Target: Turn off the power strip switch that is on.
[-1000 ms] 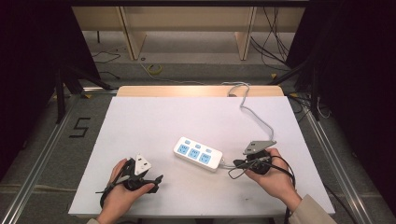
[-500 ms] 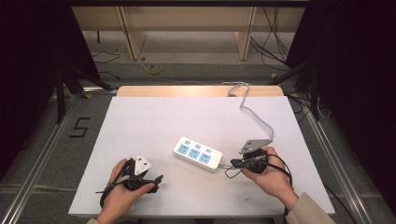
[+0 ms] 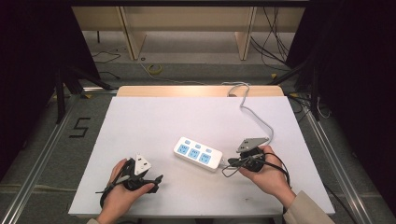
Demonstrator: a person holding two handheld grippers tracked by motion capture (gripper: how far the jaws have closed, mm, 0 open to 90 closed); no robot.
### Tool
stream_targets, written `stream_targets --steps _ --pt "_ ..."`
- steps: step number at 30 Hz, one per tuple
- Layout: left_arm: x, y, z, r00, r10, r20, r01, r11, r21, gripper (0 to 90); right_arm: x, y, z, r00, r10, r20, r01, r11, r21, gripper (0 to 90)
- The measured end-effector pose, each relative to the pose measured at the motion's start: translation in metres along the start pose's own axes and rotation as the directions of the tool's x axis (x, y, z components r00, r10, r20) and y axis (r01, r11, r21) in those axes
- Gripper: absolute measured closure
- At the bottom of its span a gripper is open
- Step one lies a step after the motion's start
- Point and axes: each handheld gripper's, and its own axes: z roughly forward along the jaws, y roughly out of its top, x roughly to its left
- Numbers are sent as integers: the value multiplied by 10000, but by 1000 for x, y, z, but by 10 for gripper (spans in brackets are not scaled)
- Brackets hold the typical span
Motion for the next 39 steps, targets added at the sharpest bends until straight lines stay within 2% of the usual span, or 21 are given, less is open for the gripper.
stream_targets --steps 39 --pt "0 0 0 10000 -4 -20 4 10000 -5 168 0 14 7 9999 -117 -81 118 9998 162 900"
